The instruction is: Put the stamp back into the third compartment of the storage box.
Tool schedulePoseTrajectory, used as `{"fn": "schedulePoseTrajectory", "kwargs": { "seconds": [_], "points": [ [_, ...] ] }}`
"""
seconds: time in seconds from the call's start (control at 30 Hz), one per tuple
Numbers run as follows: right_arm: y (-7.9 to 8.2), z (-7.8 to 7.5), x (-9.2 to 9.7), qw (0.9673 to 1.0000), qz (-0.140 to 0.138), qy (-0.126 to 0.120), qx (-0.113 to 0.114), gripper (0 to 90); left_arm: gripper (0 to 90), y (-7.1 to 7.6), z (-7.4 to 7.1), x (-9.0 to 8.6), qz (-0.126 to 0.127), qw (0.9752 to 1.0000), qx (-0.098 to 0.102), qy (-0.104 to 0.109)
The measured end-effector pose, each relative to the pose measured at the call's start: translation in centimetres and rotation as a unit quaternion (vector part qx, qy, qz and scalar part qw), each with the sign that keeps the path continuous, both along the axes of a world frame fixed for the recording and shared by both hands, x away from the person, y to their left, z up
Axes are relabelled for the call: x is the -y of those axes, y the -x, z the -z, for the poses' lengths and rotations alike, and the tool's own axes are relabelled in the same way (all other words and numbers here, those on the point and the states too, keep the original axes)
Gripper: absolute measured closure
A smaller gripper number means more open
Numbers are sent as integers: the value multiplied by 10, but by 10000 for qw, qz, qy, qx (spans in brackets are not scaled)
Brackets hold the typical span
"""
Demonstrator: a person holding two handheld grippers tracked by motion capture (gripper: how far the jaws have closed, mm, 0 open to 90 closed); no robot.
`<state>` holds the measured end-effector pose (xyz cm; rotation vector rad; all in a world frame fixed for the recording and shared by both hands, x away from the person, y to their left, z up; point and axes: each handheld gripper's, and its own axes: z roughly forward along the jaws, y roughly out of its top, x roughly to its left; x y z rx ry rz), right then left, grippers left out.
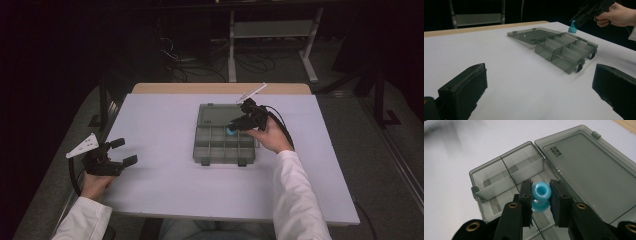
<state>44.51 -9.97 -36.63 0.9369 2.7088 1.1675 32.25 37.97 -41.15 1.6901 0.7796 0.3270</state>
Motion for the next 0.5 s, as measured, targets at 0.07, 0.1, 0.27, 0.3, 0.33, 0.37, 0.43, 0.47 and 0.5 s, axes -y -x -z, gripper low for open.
{"fn": "schedulePoseTrajectory", "kwargs": {
  "seconds": [0.07,0.1,0.27,0.3,0.33,0.37,0.43,0.47,0.5],
  "points": [
    [-1,1,0,10000,4,9,2,712,0,0,0,0,-3,10000,-3,-2],
    [-2,3,0,10000,-8,48,6,712,0,0,0,0,-5,10000,-1,-2],
    [-4,6,-2,10000,-4,73,-55,712,0,0,0,0,6,10000,4,-9],
    [-4,6,-3,9999,14,97,-73,712,0,0,0,0,9,10000,5,-10],
    [-5,9,-3,9999,-6,136,-88,713,0,0,0,0,12,10000,8,-11],
    [-5,9,-3,9999,-6,136,-88,713,0,0,0,0,11,10000,7,-14],
    [-7,11,-4,9998,3,177,-93,712,0,0,0,0,7,10000,5,-16],
    [-7,12,-4,9998,5,182,-89,712,0,0,0,0,1,10000,-4,-5],
    [-8,13,-4,9998,25,181,-117,712,0,0,0,0,3,10000,-1,-7]
  ]
}}
